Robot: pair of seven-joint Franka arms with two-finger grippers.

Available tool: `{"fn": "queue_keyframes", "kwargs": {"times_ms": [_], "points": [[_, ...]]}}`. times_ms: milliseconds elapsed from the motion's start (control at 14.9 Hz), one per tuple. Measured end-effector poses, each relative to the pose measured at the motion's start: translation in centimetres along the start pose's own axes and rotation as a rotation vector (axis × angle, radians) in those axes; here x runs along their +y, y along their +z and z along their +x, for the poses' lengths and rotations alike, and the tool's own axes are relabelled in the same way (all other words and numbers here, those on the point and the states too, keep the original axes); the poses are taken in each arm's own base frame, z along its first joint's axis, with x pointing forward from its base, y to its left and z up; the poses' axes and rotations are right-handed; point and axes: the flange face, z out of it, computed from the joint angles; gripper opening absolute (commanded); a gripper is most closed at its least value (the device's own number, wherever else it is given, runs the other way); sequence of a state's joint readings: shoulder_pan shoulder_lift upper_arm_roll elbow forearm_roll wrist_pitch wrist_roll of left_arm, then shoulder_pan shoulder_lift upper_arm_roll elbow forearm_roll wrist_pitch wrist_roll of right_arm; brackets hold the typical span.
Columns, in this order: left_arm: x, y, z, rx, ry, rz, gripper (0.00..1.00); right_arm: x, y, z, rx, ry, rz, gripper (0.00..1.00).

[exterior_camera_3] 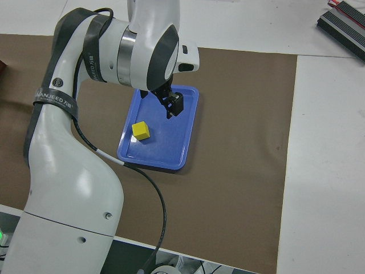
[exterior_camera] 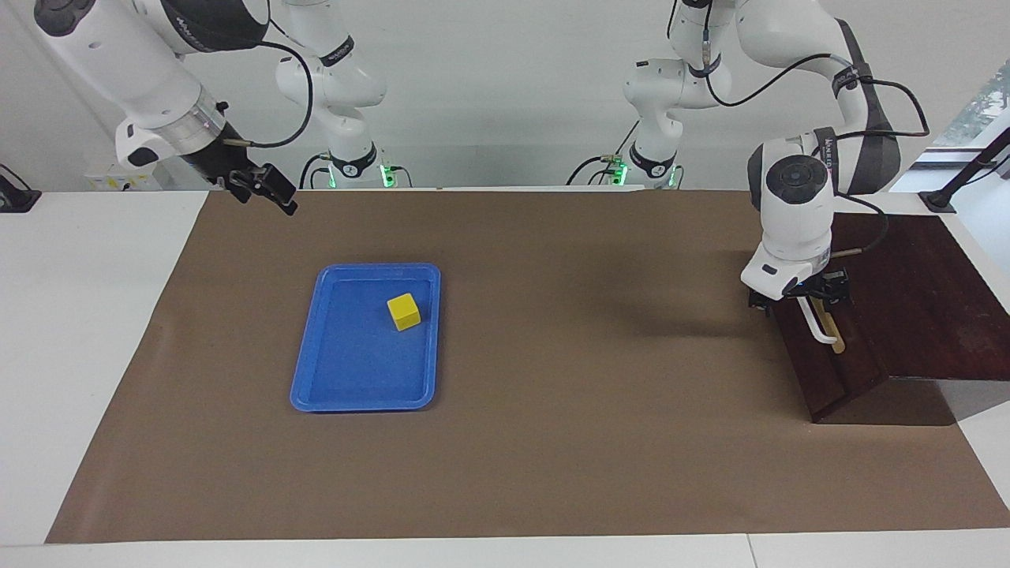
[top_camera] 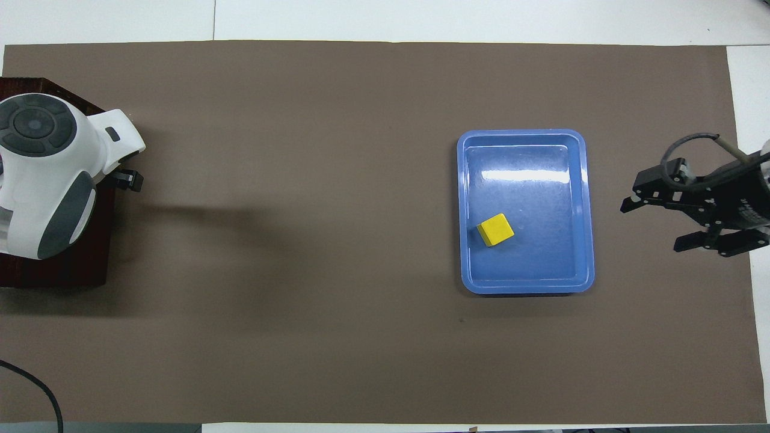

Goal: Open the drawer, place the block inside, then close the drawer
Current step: 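Pull the drawer open with the left gripper while the right gripper reaches the tray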

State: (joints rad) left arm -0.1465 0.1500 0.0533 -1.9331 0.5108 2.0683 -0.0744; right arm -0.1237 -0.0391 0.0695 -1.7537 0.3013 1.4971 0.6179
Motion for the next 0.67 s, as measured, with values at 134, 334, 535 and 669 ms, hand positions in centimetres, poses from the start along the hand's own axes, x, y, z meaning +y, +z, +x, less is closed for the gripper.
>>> {"fn": "queue_keyframes", "kwargs": {"times_ms": [134,334,535,669], "points": [[0.1,0.6,-0.3,-0.009,0.0,-0.002,1.0,-0.7,2.9,1.2,-0.092,0.133,0.035,1.0],[-0.1,1.5,-0.8,-0.025,-0.01,-0.006,1.0,-2.1,7.5,4.3,-0.214,0.311,0.091,1.0],[0.3,2.2,-1.1,-0.036,-0.07,-0.009,1.0,-2.8,13.1,7.3,-0.318,0.415,0.159,1.0],[0.5,2.3,-1.2,-0.038,-0.123,-0.015,1.0,-2.9,16.8,9.4,-0.385,0.462,0.177,1.0]]}}
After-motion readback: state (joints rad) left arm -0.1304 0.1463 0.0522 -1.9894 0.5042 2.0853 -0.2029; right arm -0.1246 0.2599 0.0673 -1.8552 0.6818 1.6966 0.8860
